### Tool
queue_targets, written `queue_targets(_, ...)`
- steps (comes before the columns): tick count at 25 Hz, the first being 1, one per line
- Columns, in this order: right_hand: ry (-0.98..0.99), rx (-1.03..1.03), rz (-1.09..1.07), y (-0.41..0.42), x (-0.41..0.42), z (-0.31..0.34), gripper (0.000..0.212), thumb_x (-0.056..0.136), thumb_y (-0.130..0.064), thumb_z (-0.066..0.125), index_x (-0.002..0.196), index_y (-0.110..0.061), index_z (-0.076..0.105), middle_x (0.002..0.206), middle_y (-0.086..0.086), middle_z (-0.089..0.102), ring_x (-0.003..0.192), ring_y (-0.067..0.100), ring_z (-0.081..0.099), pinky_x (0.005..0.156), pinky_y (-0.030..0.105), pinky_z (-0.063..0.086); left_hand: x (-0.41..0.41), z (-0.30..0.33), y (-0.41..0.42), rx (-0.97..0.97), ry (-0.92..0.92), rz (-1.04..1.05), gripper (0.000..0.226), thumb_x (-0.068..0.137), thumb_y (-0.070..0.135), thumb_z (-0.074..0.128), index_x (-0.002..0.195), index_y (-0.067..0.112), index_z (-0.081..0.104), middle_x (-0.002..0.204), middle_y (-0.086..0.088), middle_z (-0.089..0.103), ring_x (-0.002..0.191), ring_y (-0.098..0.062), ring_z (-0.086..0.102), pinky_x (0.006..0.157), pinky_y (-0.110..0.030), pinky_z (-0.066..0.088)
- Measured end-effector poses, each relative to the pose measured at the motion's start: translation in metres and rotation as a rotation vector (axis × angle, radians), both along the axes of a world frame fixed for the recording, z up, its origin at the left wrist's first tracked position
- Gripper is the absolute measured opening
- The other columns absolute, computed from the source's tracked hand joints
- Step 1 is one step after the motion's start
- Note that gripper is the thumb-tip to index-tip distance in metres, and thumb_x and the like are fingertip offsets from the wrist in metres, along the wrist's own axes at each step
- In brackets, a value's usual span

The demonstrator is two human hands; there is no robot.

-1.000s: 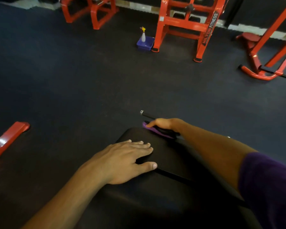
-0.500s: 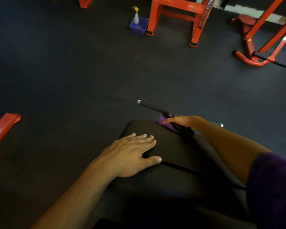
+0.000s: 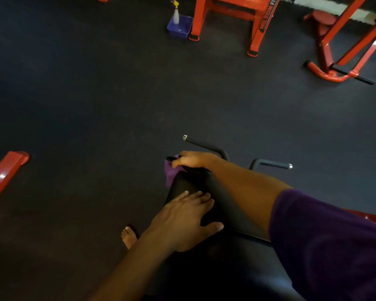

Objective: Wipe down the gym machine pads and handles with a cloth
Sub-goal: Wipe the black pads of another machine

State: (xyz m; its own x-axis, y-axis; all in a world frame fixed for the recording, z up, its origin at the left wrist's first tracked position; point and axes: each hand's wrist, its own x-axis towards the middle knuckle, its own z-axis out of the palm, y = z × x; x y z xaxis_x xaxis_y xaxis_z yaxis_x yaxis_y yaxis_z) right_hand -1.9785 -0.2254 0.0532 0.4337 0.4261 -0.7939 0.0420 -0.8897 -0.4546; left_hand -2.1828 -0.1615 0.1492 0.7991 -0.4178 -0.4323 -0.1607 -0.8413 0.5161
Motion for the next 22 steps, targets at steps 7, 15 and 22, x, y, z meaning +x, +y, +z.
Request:
queue_targets(7, -0.039, -0.223, -0.117, -0.088, 0.008, 0.001, 0.077, 0.094, -0.062, 0.054, 0.154, -0.019, 0.034, 0.155, 0.010, 0.039, 0.139, 0.034, 0.042, 0.108, 0.043, 0.036, 0.002, -0.003, 0.001, -0.020, 0.005, -0.014, 0.077, 0.101, 0.070, 0.032, 0.163, 0.025, 0.025, 0.172, 0.008, 0.015, 0.157, -0.008, 0.009, 0.129, -0.034, 0.003)
queue_targets(15, -0.047, 0.071, 0.116, 0.017, -0.017, 0.026, 0.029, 0.095, -0.052, 0.056, 0.109, -0.027, 0.063, 0.108, -0.003, 0.067, 0.101, 0.020, 0.063, 0.085, 0.037, 0.048, 0.003, -0.006, 0.000, 0.003, -0.005, -0.036, 0.078, 0.102, 0.067, 0.032, 0.163, 0.019, 0.026, 0.172, 0.003, 0.016, 0.158, -0.012, 0.010, 0.127, -0.035, 0.004)
queue_targets(22, -0.084, 0.568, -0.312, 0.063, -0.036, 0.078, 0.014, 0.097, -0.028, 0.057, 0.088, -0.021, 0.065, 0.084, 0.003, 0.067, 0.079, 0.017, 0.064, 0.082, 0.036, 0.051, 0.008, -0.010, 0.030, -0.217, 0.113, 0.000, 0.081, 0.091, 0.080, 0.042, 0.156, 0.033, 0.038, 0.166, 0.009, 0.032, 0.153, -0.016, 0.029, 0.126, -0.041, 0.025)
